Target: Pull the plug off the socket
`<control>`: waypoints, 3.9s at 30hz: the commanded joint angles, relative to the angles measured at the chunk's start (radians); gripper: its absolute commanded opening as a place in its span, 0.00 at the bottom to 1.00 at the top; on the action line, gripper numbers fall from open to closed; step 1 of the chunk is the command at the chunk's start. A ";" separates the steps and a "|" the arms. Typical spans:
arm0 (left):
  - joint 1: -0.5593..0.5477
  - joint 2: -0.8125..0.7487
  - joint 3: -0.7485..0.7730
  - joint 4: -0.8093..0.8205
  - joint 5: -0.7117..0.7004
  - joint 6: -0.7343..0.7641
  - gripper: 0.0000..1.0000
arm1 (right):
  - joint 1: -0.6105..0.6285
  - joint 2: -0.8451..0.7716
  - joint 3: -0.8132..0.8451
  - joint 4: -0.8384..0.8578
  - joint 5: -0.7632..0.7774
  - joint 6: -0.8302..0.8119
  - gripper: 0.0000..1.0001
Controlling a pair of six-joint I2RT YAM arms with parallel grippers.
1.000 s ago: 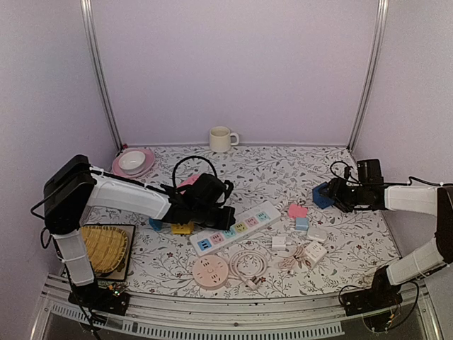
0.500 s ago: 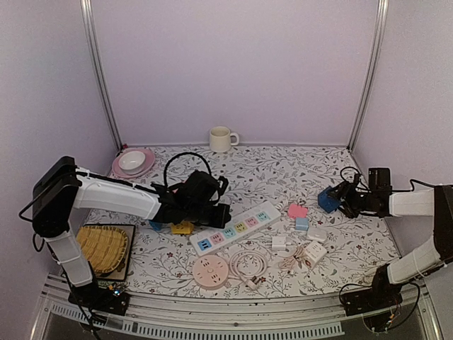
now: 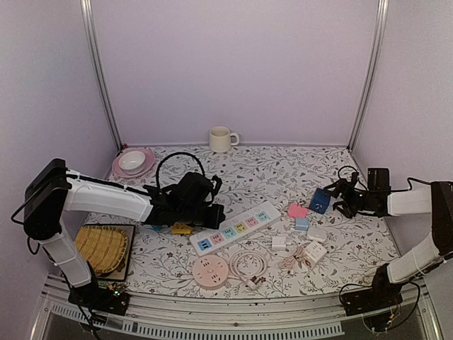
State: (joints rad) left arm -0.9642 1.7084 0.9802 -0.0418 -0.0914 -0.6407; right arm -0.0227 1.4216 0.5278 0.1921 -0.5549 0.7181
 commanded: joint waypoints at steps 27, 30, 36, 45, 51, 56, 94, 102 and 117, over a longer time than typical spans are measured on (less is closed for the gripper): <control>0.062 -0.372 -0.223 0.142 -0.170 0.023 0.50 | 0.425 -0.280 0.218 -0.237 0.592 -0.296 0.99; 0.078 -0.428 -0.259 0.146 -0.195 0.025 0.77 | 0.441 -0.265 0.230 -0.235 0.608 -0.306 0.99; 0.123 -0.517 -0.311 0.135 -0.209 0.011 0.86 | 0.442 -0.224 0.239 -0.221 0.653 -0.314 0.99; 0.177 -0.603 -0.361 0.119 -0.213 0.011 0.97 | 0.437 -0.204 0.145 -0.021 0.870 -0.464 0.99; 0.234 -0.622 -0.385 0.090 -0.137 -0.009 0.97 | 0.270 -0.246 -0.020 0.224 0.874 -0.484 1.00; 0.265 -0.635 -0.416 0.084 -0.086 -0.020 0.97 | 0.149 -0.237 -0.141 0.438 0.931 -0.527 1.00; 0.838 -0.460 -0.848 1.207 -0.436 0.633 0.97 | 0.083 0.114 -0.339 1.206 0.741 -0.766 0.99; 0.857 -0.322 -0.808 1.323 -0.400 0.634 0.97 | 0.081 0.114 -0.335 1.195 0.750 -0.760 0.99; 0.917 -0.164 -0.743 1.343 -0.107 0.666 0.97 | 0.079 0.115 -0.329 1.184 0.753 -0.754 0.99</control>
State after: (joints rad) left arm -0.0574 1.5482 0.2138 1.3468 -0.2756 0.0067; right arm 0.0639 1.5269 0.1844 1.3731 0.1818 -0.0448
